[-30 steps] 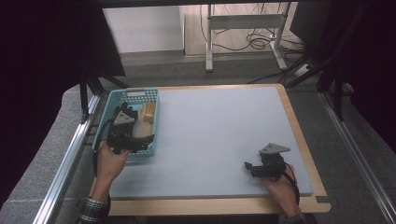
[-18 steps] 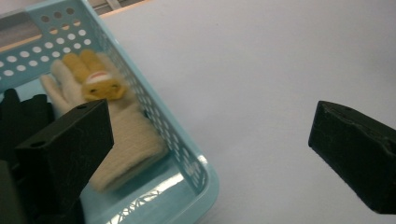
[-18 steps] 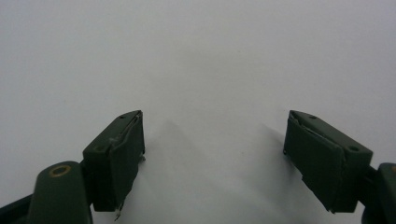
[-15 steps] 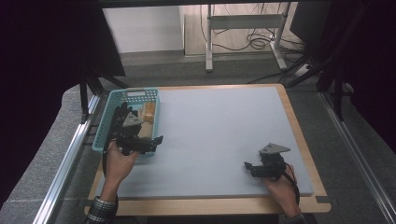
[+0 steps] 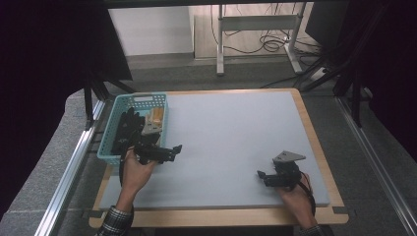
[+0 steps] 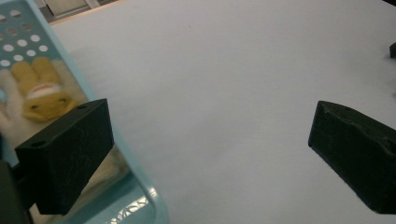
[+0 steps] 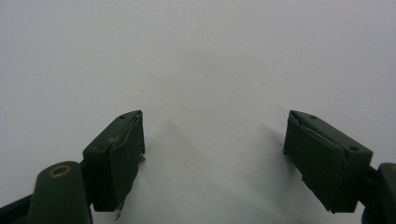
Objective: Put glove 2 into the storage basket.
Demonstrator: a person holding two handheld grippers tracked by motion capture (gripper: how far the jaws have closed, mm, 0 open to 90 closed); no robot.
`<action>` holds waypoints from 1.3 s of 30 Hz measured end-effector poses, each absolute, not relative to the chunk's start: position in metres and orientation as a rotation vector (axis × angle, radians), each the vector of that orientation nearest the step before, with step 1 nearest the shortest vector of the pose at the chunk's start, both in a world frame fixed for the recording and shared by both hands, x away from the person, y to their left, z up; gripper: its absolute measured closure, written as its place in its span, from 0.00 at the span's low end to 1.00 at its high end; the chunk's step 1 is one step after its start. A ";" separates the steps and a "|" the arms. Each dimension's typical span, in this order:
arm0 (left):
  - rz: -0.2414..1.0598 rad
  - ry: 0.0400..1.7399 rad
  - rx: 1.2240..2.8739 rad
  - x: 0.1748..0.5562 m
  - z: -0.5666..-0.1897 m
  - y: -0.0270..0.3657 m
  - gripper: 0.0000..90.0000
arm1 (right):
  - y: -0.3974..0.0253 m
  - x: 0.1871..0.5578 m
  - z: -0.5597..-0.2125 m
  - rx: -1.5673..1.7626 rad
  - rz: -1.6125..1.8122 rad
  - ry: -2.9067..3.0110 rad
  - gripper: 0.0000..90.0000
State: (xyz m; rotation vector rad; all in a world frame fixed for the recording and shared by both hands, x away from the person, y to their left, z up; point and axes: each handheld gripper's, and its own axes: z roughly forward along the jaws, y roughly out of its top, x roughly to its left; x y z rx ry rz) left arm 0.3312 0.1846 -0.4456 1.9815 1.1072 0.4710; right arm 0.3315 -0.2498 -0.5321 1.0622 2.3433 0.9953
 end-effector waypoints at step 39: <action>0.339 0.938 2.032 0.339 -0.479 0.110 0.00 | -0.250 0.332 -0.532 1.062 0.996 2.344 0.22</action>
